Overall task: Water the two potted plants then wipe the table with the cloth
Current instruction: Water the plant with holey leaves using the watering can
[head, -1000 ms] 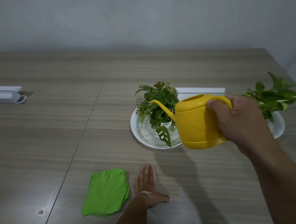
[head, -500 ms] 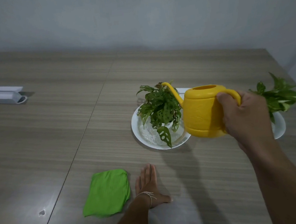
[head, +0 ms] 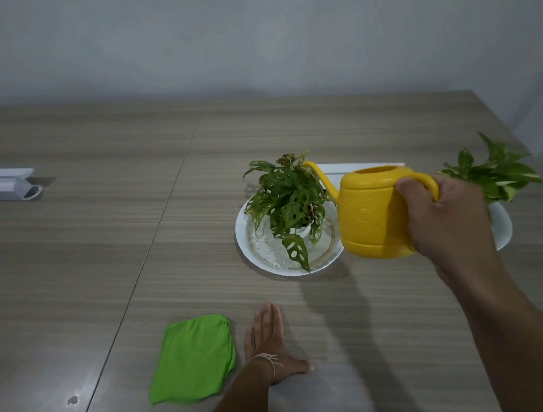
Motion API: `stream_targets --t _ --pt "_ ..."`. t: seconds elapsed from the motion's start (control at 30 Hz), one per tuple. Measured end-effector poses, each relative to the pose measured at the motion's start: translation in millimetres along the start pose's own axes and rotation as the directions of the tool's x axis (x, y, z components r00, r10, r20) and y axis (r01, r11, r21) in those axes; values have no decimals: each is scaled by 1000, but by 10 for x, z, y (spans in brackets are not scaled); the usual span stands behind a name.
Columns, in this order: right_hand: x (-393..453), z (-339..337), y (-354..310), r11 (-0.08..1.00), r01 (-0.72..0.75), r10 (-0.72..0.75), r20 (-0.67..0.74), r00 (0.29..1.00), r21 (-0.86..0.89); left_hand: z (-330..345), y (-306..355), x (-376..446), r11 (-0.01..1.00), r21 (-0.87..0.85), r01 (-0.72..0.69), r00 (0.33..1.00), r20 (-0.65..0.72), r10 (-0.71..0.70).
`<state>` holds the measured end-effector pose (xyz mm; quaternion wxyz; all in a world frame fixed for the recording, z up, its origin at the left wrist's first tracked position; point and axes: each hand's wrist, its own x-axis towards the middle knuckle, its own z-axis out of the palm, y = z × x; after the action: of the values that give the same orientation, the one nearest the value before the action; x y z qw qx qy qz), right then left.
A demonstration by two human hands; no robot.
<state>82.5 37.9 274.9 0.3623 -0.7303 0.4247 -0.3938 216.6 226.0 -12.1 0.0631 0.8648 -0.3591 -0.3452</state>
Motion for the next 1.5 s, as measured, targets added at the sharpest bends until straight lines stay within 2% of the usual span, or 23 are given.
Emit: stream_targets --t 0.57,0.7,0.93,1.4,1.5 --pt "-91 81 -84 1000 24 -25 94 995 12 -29 10 -49 1000 -18 9 1000 -11 -9" --pt "-93 81 -66 998 59 -56 93 994 -31 -11 -1 -26 1000 -28 13 1000 -10 -13" --pt "-119 112 -66 997 38 -31 101 994 -69 12 -18 -16 1000 -18 1 1000 -17 -2" --pt "-151 131 26 998 -37 28 147 989 53 15 -7 13 1000 9 12 1000 -3 -12" --pt "-219 78 95 990 -63 44 150 988 126 29 -16 8 1000 12 7 1000 -3 -7"
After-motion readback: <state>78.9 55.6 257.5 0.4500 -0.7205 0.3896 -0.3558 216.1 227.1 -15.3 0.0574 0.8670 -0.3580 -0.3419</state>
